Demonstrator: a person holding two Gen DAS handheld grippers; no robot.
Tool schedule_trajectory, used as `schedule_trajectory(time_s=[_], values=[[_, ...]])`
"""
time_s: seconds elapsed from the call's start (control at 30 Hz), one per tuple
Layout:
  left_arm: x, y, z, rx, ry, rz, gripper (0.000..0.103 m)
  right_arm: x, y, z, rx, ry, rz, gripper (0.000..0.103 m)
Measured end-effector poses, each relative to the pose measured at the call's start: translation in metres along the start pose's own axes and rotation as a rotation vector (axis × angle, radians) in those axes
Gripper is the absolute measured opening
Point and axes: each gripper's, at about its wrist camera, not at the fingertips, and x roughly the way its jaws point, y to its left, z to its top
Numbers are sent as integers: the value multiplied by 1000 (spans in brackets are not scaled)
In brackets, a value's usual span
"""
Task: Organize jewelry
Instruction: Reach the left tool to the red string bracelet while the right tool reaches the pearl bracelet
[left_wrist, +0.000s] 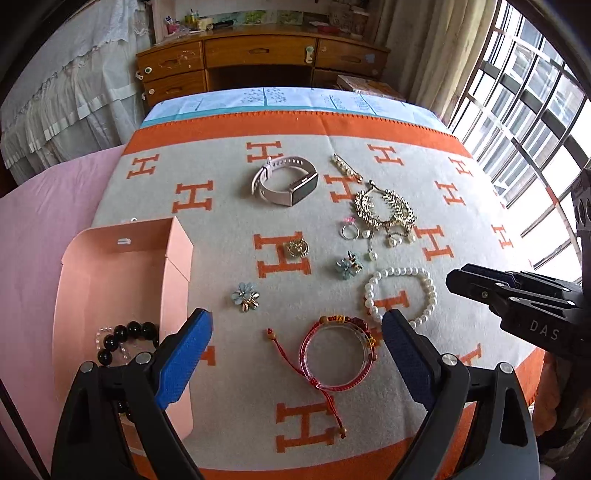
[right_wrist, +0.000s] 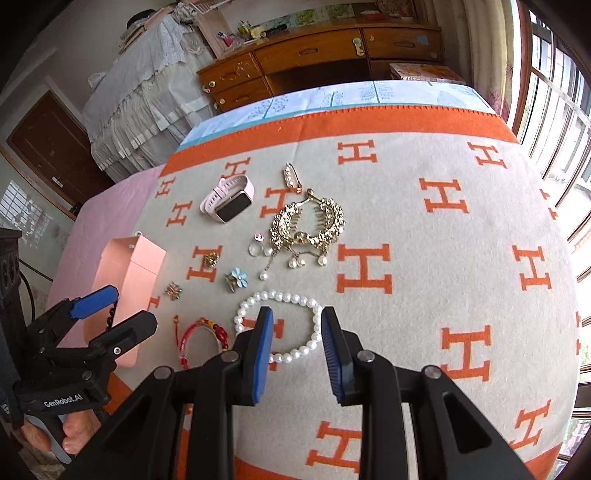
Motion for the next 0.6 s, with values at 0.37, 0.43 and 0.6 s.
schedule_trajectory(time_s=[0.37, 0.43, 0.6], values=[[23, -3, -12, 40, 94, -3, 78, 45, 13, -11, -180, 14, -112, 26], [29, -3, -13, 43, 121, -19, 69, 46, 18, -14, -226, -13, -157, 12], [41, -4, -16, 61, 176, -32, 40, 41, 7, -14, -184, -24, -122, 8]])
